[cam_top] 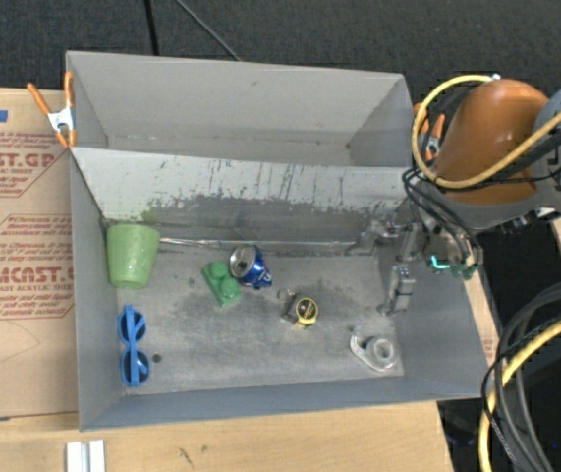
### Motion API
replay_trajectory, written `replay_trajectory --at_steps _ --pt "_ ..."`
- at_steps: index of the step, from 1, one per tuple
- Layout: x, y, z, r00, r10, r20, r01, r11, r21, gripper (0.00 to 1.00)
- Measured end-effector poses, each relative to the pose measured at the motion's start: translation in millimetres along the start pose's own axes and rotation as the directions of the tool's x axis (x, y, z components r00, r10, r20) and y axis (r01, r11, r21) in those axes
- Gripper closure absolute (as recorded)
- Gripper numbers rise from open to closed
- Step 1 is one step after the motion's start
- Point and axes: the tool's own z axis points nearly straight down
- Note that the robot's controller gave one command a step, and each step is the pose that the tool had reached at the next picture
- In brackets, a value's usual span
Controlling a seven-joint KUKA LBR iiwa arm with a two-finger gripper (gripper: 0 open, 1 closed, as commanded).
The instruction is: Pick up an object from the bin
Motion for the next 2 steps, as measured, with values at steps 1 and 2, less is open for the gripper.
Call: replay_trajectory --at_steps 1,2 --pt "36.3 -26.6 113.2 0.997 -0.081 -0.001 0.081 0.997 -0.001 0.00" --pt "62.7 -22.7 119.1 0.993 0.115 0.010 -0.115 0.993 -0.002 0.00"
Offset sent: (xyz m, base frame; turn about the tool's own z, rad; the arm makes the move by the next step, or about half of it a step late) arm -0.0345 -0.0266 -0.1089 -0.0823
